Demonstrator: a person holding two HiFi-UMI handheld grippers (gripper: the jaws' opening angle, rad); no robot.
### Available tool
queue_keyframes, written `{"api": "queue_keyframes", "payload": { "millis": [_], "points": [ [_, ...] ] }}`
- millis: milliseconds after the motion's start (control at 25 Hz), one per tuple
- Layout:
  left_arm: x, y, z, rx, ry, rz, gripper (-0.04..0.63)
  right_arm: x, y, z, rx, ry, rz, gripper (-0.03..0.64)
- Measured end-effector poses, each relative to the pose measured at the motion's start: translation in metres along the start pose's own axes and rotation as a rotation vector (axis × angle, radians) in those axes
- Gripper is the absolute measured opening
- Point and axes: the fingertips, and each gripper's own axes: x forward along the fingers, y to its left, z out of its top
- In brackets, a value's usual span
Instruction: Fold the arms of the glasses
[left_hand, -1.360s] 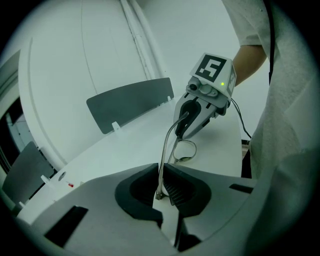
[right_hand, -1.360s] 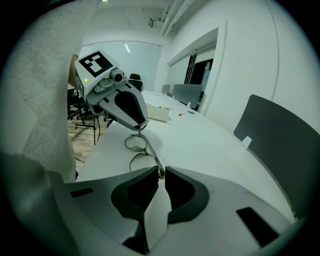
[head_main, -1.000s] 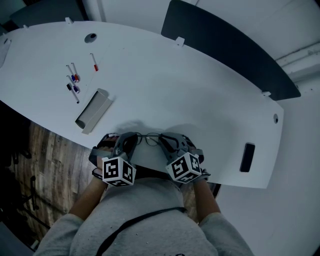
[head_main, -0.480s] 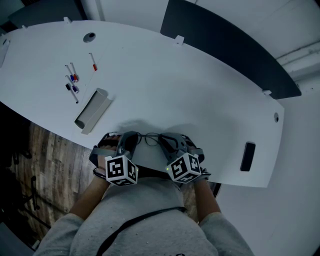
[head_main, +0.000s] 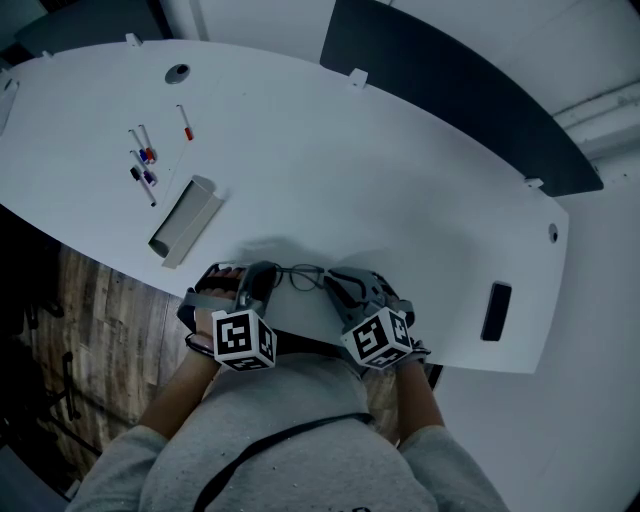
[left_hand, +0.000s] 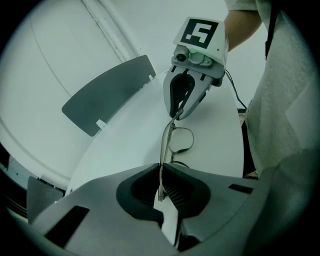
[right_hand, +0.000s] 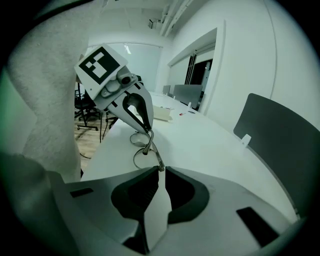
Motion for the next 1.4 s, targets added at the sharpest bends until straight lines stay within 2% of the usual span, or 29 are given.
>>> {"api": "queue_keyframes", "payload": {
  "millis": [200, 360, 560, 1000, 1400],
  "points": [
    [0.0, -0.001, -0.001, 0.007, 0.003, -0.014, 0.027, -0.025, -0.005, 0.023, 0.077, -0.136, 0.009, 0.052],
    [0.0, -0.001, -0.001, 0.022, 0.001, -0.014, 0.026, -0.022, 0.005, 0.056, 0.036, -0.223, 0.04, 0.052],
    [0.0, -0.001, -0.001, 0.036, -0.002, -0.014, 0.026, 0.003, 0.017, 0.06, -0.076, -0.16, 0.056, 0.035],
    [0.002, -0.005, 0.001, 0.059, -0.019, -0.013, 0.026, 0.01, 0.014, 0.047, 0.003, -0.152, 0.076, 0.031],
    [0.002, -0.007, 0.001, 0.071, -0.015, -0.001, 0.026, 0.014, 0.013, 0.042, 0.013, -0.149, 0.085, 0.031]
  ]
}}
